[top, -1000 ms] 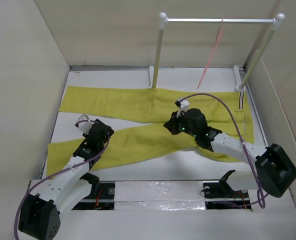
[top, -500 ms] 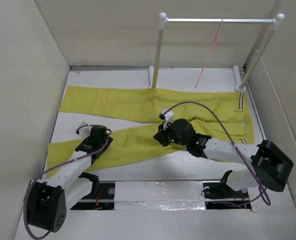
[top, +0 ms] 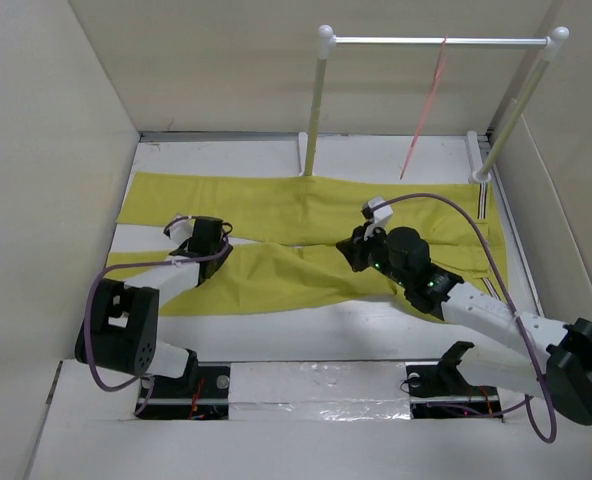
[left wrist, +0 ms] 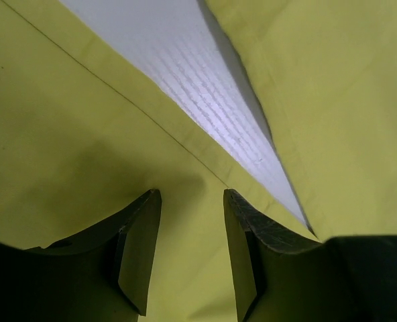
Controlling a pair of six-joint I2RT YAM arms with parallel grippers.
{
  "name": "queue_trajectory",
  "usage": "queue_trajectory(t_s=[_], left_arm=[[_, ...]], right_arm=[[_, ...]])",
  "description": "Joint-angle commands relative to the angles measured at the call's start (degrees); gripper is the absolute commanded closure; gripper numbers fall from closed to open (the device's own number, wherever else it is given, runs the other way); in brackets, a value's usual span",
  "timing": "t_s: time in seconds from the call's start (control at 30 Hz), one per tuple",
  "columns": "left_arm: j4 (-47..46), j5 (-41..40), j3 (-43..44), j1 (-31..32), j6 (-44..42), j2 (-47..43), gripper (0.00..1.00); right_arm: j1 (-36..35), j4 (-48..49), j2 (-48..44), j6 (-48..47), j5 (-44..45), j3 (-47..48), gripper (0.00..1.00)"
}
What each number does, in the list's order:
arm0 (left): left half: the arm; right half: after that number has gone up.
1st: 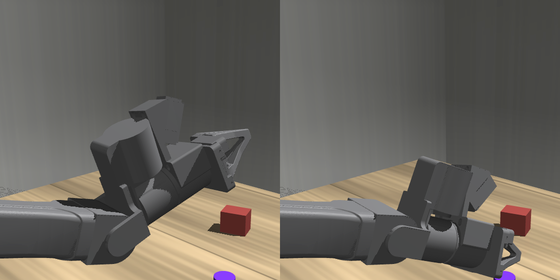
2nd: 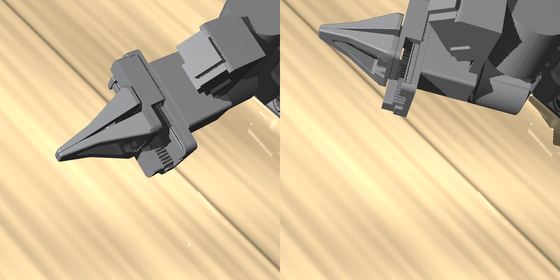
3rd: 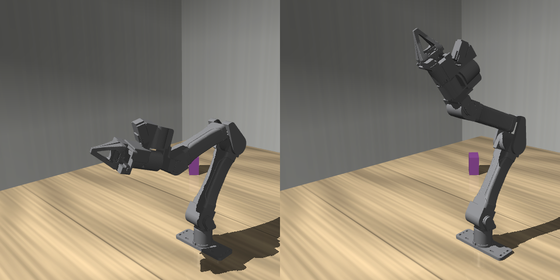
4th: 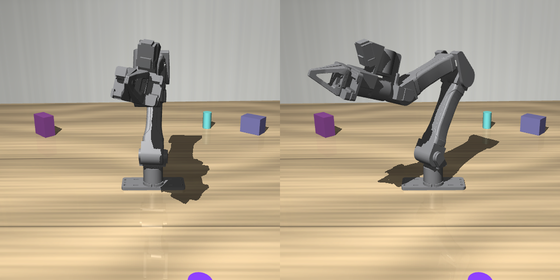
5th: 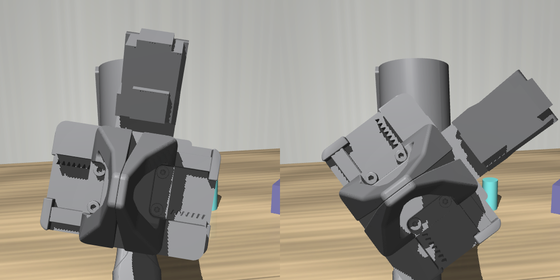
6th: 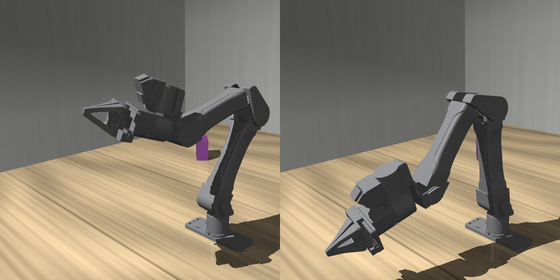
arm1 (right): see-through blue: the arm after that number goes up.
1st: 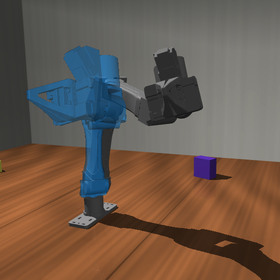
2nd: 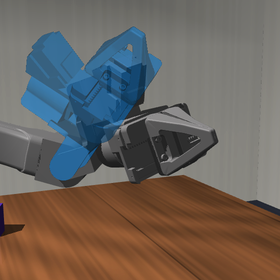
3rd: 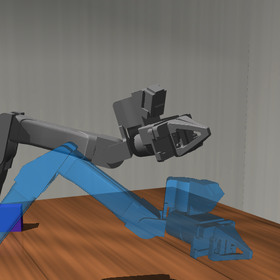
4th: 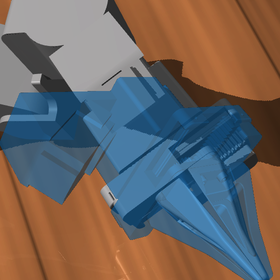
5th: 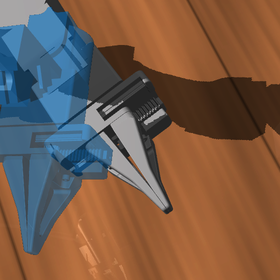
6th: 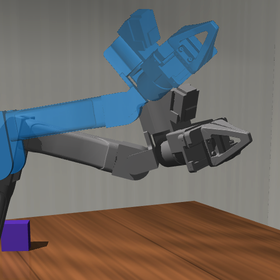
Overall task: Place the trousers on the hanger
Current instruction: Flatten out the trousers at the center of the board.
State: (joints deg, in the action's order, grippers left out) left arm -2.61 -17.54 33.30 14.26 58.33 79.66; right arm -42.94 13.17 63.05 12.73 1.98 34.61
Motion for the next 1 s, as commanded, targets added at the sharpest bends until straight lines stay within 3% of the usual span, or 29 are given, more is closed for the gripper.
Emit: queue_trajectory(t_s=[0.0, 0.3, 0.43, 0.53, 0.7, 0.8, 0.97], left_arm=[[-3.27, 1.64, 2.29, -0.20, -0.67, 2.51, 0.60], [-5.74, -1.88, 15.82, -0.20, -4.09, 15.34, 0.59], [-1.36, -4.34, 21.36, -0.20, -4.71, 16.59, 0.59], [0.85, -8.73, 19.62, 2.60, -4.71, 9.58, 0.59], [1.29, -13.83, 6.12, 1.57, -0.42, -6.51, 0.59], [5.94, -13.22, -0.57, -4.31, 4.66, -15.82, 0.59], [13.58, -8.13, -5.08, -14.86, 6.98, -23.31, 0.60]], right_arm=[[1.28, 1.07, -2.57, -0.78, 0.75, -0.42, 0.94], [1.81, 1.77, -2.23, -0.60, -0.66, -1.21, 0.94], [1.81, 2.04, -2.66, -0.87, -1.27, -1.56, 0.94], [1.81, 2.39, -3.72, -1.04, -1.45, -2.44, 0.93], [1.81, 4.32, -3.81, -1.04, -4.26, -3.50, 0.93], [1.28, 5.81, -3.72, -0.87, -5.75, -4.46, 0.93], [1.28, 6.25, -3.90, -0.78, -7.77, -4.64, 0.93]])
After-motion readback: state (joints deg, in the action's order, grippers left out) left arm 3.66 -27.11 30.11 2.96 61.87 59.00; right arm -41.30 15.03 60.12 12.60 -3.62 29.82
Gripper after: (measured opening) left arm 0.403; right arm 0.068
